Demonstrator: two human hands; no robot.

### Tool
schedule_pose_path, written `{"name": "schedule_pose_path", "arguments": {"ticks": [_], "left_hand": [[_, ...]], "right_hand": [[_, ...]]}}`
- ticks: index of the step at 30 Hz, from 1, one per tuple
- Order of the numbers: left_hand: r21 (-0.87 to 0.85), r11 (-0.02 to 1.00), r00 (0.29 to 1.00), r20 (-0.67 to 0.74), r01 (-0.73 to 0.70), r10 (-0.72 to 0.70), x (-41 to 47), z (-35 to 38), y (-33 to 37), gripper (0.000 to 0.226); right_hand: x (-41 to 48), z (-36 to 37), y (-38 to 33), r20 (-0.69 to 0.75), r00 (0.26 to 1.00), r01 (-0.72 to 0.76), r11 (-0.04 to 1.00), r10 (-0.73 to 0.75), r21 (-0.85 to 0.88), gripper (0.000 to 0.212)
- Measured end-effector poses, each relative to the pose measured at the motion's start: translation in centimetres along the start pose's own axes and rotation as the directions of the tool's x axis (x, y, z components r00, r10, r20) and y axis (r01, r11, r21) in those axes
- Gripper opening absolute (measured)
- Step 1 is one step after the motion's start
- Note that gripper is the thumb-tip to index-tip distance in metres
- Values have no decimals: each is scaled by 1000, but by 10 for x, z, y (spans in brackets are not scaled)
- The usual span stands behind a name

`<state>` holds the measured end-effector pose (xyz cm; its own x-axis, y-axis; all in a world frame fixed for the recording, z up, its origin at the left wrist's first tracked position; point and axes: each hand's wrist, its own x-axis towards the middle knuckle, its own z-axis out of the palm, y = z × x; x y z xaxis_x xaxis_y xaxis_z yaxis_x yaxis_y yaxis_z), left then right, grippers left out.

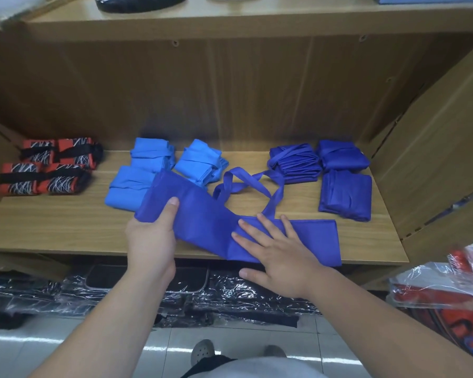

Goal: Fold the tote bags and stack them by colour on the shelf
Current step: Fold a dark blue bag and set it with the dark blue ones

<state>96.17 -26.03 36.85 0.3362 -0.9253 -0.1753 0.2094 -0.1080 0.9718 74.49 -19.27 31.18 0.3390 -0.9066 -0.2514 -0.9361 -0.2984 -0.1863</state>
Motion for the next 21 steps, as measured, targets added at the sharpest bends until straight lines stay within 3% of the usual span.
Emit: {"name": "schedule_pose_path", "arguments": {"ticks": [4, 6, 8, 11, 14, 16, 19, 21], "left_hand": [[193, 964, 977, -75, -182, 200, 4, 7, 13, 12], [333, 903, 952, -46, -270, 302, 11, 5, 19, 13], [448, 823, 919, -5, -349, 393, 21, 2, 27, 13], [518, 728, 869, 61, -449, 492, 27, 3, 37, 11], [492, 692, 842, 196, -528, 502, 7, 21, 34, 8], [452, 678, 815, 312, -580, 489, -13, 34, 23, 22], [379, 609, 702, 534, -697, 471, -44, 53, -5, 38], [354, 536, 613, 653, -766, 446, -59, 65, -28, 47]], "right_hand": [[5, -10, 2, -76, 996, 62, 984, -50, 167, 84], [-2, -11, 9, -260, 965, 66, 994, -40, 91, 75], [-17, -9, 21, -404, 915, -27, 999, 7, -46, 59], [-42, 9, 46, -392, 916, -112, 993, 86, -45, 57], [-57, 18, 63, -270, 959, -44, 989, 80, 140, 69], [-58, 16, 66, -230, 971, 2, 959, 66, 284, 68], [-61, 12, 69, -263, 957, 38, 851, 119, 524, 66], [-65, 8, 69, -262, 942, 34, 719, 209, 694, 66]]}}
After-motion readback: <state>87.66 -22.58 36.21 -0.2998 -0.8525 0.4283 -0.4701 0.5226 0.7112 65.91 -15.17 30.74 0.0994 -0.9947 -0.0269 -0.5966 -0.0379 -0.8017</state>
